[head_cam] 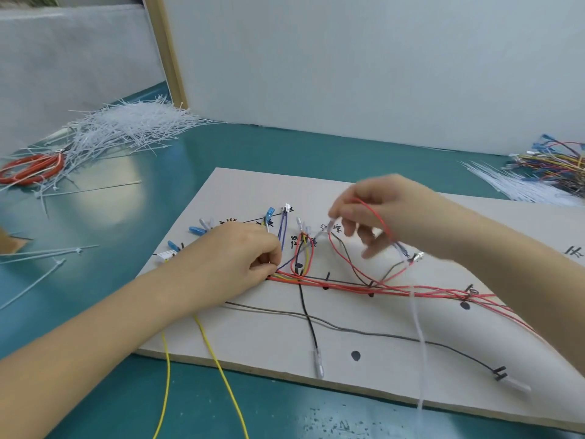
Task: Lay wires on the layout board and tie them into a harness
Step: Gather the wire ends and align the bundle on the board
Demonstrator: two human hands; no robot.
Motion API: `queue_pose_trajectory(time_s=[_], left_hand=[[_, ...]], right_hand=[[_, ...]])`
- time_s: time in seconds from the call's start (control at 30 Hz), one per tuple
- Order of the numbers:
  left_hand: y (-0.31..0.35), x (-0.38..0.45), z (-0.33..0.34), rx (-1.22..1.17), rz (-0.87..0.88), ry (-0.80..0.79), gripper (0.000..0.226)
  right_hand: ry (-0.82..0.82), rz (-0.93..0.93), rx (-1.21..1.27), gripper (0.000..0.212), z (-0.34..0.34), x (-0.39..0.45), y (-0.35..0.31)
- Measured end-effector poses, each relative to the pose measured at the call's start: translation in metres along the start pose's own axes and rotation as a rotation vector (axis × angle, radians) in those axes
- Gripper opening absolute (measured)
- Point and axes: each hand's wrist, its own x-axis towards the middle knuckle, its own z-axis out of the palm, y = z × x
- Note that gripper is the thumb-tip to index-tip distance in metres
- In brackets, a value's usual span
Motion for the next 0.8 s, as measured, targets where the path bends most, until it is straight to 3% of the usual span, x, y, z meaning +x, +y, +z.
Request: queue_pose_trajectory(time_s=[0.17, 0.33, 0.47, 0.57, 0.7, 0.8], left_hand=[[-0.002, 0.005, 0.002, -0.114, -0.128, -0.016, 0.013], [-0.020, 0.022, -0.007, -0.619, -0.376, -0.105, 0.017], [-0.034, 0.049, -0.011, -0.534, -0.380, 0.113, 0.032], [-0.035, 0.062, -0.012, -0.582, -0.317, 0.019, 0.047], [-0.029, 0.070, -0.010, -0.702, -0.325, -0.051, 0.028], [-0.024, 0.068, -0.009, -0.601, -0.313, -0.029, 0.012]], right_hand=[[0.006, -0.059, -0.328, 0.011, 0.010, 0.068, -0.008], [-0.072, -0.027, -0.384, 0.017, 0.022, 0.110, -0.006], [-0.086, -0.006, -0.341, 0.017, 0.029, 0.124, -0.003], [-0.091, 0.036, -0.272, 0.018, 0.027, 0.127, 0.000], [-0.086, 0.086, -0.239, 0.018, 0.028, 0.127, 0.002], [-0.032, 0.110, -0.260, 0.025, 0.027, 0.125, -0.001]])
